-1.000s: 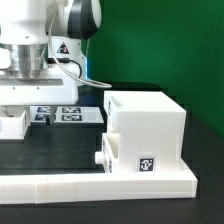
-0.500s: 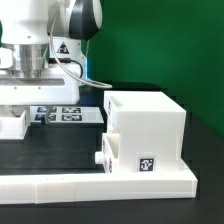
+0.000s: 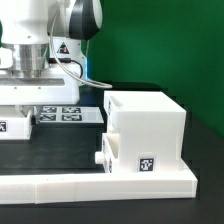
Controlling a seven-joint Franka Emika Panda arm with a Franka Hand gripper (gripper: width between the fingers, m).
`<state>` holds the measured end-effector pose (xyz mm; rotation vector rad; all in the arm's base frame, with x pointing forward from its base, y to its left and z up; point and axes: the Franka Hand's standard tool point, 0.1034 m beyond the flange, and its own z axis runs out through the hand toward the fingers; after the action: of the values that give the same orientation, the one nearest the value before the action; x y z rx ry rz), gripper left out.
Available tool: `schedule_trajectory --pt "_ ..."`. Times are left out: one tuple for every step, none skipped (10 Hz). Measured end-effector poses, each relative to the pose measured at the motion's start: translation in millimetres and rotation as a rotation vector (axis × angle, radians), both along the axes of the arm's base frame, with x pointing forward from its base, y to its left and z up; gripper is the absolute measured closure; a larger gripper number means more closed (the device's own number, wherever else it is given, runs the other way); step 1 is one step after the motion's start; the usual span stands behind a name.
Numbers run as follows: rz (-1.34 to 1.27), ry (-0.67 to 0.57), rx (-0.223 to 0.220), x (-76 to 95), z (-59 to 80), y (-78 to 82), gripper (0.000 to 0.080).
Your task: Assemble drawer
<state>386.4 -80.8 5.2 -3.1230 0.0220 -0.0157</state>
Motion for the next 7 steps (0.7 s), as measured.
schedule_trajectory --pt "0.0 0.0 0.0 0.0 0.0 0.0 0.0758" --pt "0.0 0.0 0.0 0.0 0.0 0.0 0.0758" --pt "0.0 0.0 0.0 0.0 0.0 0.0 0.0758" --pt "0.007 0.0 0.0 1.0 0.9 1.9 0.0758" --pt "0.03 -0.007 0.0 6.2 6.3 10.2 0.0758" --pt "0.06 0.0 0.005 10.4 13.1 17.8 0.0758" --pt "0.1 0.018 0.017 16.1 23.6 25.1 0.0758"
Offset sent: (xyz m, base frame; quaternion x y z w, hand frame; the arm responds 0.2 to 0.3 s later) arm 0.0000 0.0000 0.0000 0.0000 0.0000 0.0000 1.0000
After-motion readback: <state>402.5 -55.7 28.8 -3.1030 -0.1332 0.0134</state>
